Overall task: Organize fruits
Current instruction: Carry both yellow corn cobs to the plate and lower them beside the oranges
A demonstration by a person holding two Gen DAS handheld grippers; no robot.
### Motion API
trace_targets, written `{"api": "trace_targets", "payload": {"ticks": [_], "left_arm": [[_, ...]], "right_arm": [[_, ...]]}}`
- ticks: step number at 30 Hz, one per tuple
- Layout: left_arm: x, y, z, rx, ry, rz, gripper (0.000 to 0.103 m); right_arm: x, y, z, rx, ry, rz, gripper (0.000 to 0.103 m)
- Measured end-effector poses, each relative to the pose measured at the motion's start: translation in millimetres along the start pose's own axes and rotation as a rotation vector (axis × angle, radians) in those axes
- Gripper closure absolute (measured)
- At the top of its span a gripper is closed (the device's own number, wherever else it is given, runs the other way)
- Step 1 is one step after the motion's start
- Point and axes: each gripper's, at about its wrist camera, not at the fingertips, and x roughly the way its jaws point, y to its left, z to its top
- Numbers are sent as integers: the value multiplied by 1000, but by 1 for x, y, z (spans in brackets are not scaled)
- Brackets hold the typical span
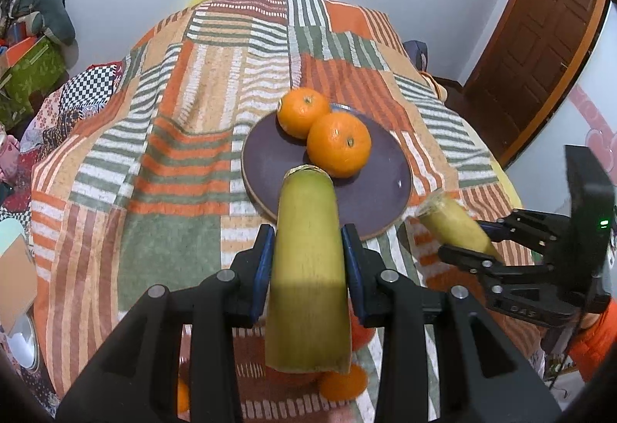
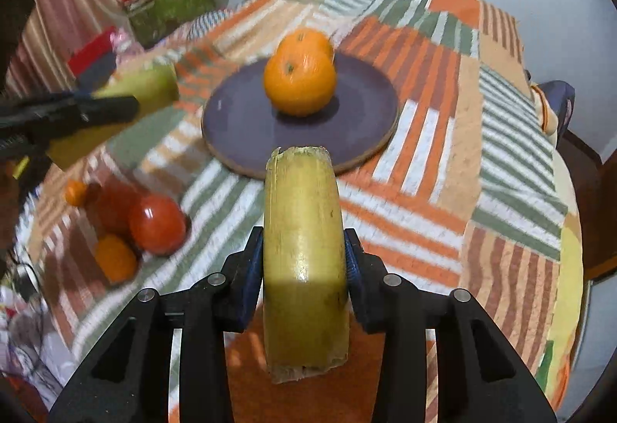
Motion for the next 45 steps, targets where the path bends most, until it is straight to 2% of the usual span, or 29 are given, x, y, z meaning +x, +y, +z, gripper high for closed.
{"api": "trace_targets", "payload": {"ticks": [8, 19, 31, 35, 40, 45], "left_arm": [[13, 1, 32, -19, -26, 7, 68], [56, 12, 65, -61, -14, 37, 68], [106, 36, 82, -163, 26, 105, 68], [118, 41, 83, -172, 54, 86, 68], [126, 37, 81, -124, 69, 102, 68], [133, 39, 78, -154, 98, 69, 68]], "right_arm": [[-13, -11, 31, 56, -109, -7, 67], [11, -30, 61, 121, -137, -26, 67], [53, -48, 86, 169, -89, -27, 67], [67, -50, 88, 167, -52, -11, 67], [73, -50, 89, 155, -43, -5, 67], [74, -55, 89, 162, -41, 20, 67]]}}
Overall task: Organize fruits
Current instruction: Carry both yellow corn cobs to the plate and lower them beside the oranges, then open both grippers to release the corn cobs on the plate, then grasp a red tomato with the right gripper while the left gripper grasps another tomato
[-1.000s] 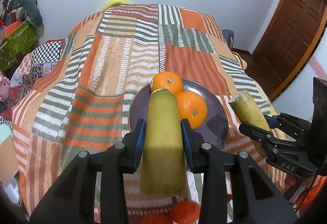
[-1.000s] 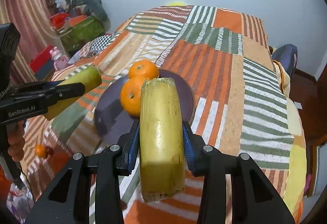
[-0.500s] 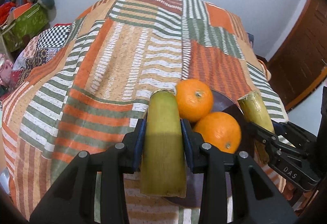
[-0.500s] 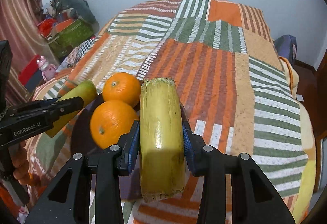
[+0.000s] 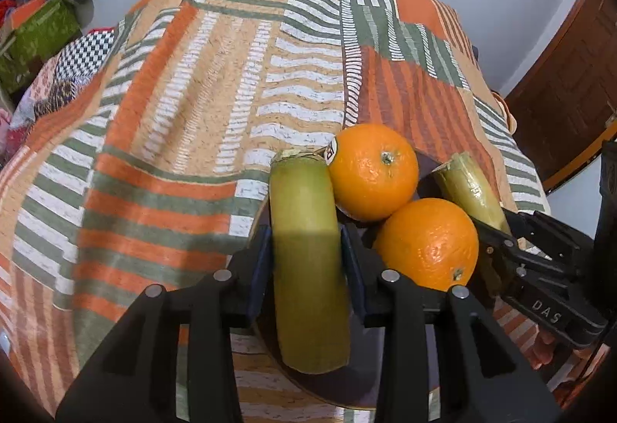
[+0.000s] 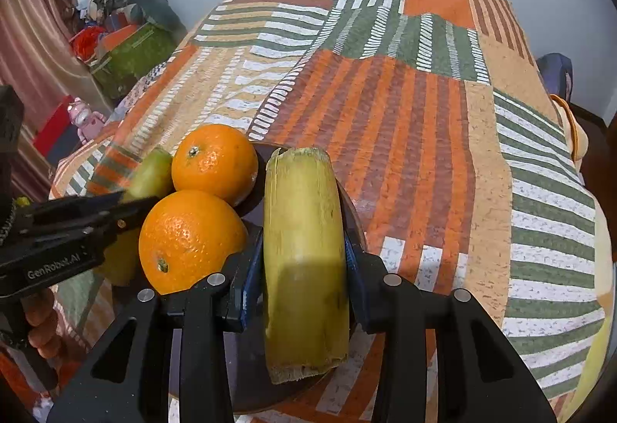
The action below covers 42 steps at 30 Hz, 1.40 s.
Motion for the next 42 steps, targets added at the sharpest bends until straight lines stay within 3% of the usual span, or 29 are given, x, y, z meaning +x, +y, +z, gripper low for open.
{"api": "trace_targets", "payload": {"ticks": [11, 22, 32, 42], "left_arm": [[-5, -1, -6, 13, 39, -21, 67], [-100, -22, -19, 143, -138, 3, 64], [-173, -7, -60, 168, -223, 15, 56], [-191, 15, -113, 184, -190, 18, 50]], "right_arm": [[-8, 9, 4, -37, 0, -40, 65], [-71, 44, -4, -98, -93, -70, 64], [-126, 95, -29, -160, -194, -78, 54], [-132, 127, -69, -187, -187, -70, 50]]}}
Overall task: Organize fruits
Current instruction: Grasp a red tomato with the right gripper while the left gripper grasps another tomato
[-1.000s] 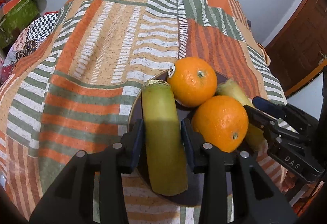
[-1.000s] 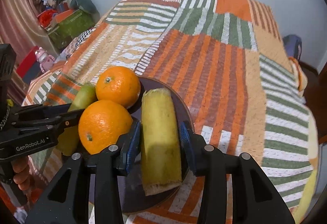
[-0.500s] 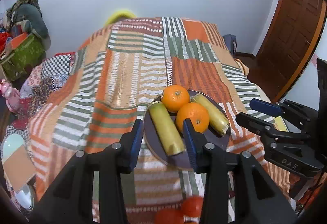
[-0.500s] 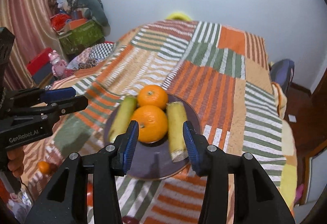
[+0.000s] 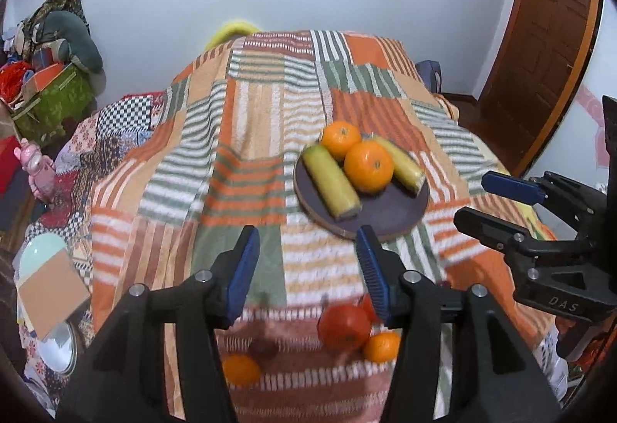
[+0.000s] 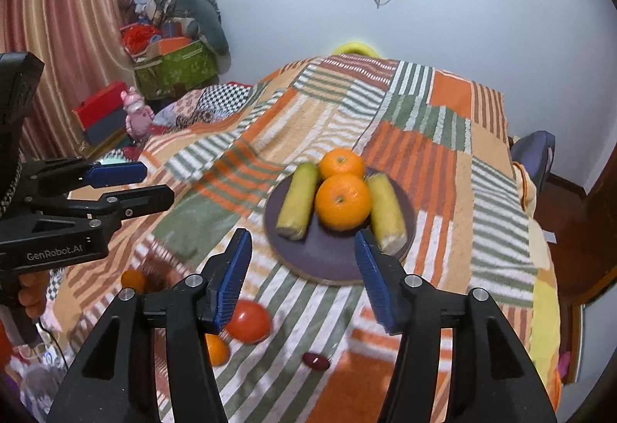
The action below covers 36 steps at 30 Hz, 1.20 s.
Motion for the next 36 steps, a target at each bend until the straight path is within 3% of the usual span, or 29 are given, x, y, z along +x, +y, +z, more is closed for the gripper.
{"api": "trace_targets", "payload": {"ticks": [16, 25, 29, 31, 36], "left_arm": [[24, 31, -68, -51, 130, -10, 45], [35, 22, -75, -15, 151, -28, 45], [37, 14, -75, 5, 157, -45, 45], [39, 10, -75, 7, 161, -53, 45], [47, 0, -73, 10, 176, -74, 45]], "right_arm": [[49, 35, -55, 14, 173, 73, 49], [72, 31, -64, 46, 225, 110, 50], [77, 26, -67, 57, 245, 143, 54], [77, 25, -68, 65, 244, 172, 60], [73, 23, -69, 73, 237, 180, 62]]}}
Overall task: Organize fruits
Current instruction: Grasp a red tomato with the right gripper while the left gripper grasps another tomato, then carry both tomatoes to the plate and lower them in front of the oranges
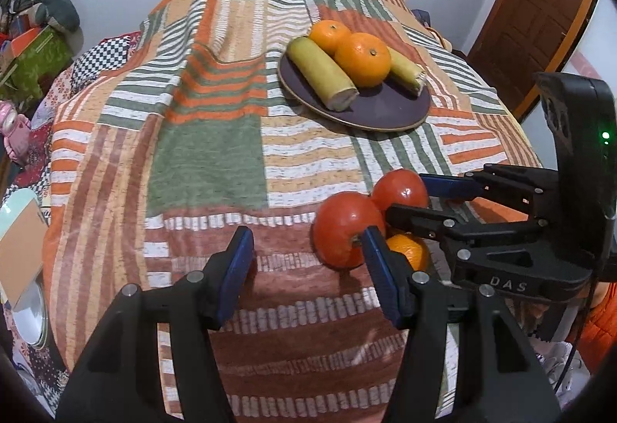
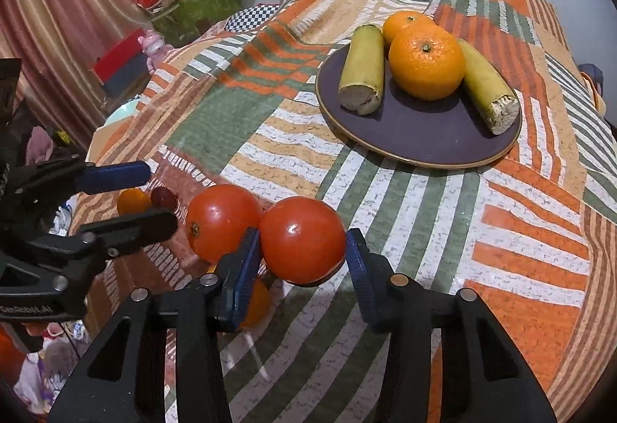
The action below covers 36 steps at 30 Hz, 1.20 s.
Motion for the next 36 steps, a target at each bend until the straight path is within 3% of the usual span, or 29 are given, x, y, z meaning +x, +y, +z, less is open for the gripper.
{"api": "trace_targets", "payload": {"ticks": [13, 15, 16, 23, 36], "left_arm": [[33, -21, 11, -17, 34, -25, 45], [36, -20, 11, -30, 37, -34, 48], [38, -20, 11, -32, 41, -36, 54], [38, -17, 15, -43, 52, -48, 56], [21, -22, 56, -45, -33, -69, 56]], "right_arm": [[-40, -31, -3, 38, -77, -74, 62], [-44, -35, -4, 45, -88, -83, 62], [-46, -36, -4, 48, -92, -85, 62], [-51, -45, -5, 63, -108, -90, 62], [-55, -61, 12, 62, -147, -102, 62]]}}
